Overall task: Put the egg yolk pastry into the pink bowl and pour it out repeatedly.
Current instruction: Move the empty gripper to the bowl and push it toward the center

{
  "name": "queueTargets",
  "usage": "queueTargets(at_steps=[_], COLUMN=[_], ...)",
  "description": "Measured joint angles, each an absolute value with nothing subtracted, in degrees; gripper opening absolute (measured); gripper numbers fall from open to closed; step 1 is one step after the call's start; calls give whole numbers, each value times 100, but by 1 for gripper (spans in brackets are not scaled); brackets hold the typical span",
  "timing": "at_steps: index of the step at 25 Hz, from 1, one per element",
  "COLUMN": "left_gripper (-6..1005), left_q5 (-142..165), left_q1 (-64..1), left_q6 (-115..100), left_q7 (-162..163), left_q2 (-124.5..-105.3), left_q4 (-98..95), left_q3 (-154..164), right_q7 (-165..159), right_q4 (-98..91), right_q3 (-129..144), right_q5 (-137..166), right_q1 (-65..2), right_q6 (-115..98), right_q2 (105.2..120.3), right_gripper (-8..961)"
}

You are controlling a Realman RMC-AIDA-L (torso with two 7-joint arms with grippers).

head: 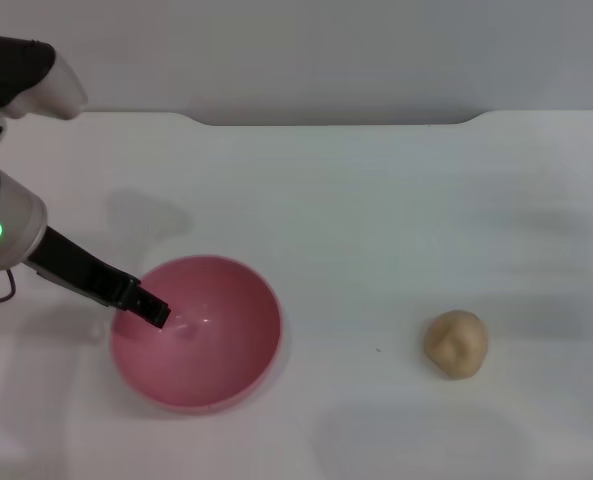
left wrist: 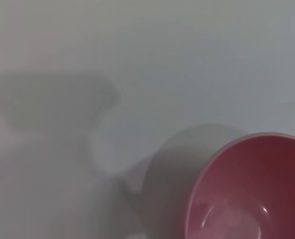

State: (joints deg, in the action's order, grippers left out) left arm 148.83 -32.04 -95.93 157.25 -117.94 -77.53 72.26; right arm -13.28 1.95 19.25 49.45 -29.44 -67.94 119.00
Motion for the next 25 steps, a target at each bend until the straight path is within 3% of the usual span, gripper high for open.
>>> queueTargets(at_steps=[12, 17, 25], left_gripper=[750, 609, 253], left_q5=[15286, 15310, 15320], left_q1=[-3606, -3638, -3675], left_q6=[-9170, -9135, -9137], left_q7=[15726, 15720, 15637], left_q2=[-11795, -11795, -11793], left_q4=[-6704, -6653, -6693], left_q3=[7450, 7525, 7633], right_q7=[-1327, -1327, -1327], right_q4=[207, 203, 212], right_q3=[1925, 1925, 1924], right_q5=[4930, 4926, 4922], right_q1=[-2932, -2940, -2931], right_q6=[-6805, -6813, -6832], right_q2=[11900, 11900, 11901], right_gripper=[454, 454, 454])
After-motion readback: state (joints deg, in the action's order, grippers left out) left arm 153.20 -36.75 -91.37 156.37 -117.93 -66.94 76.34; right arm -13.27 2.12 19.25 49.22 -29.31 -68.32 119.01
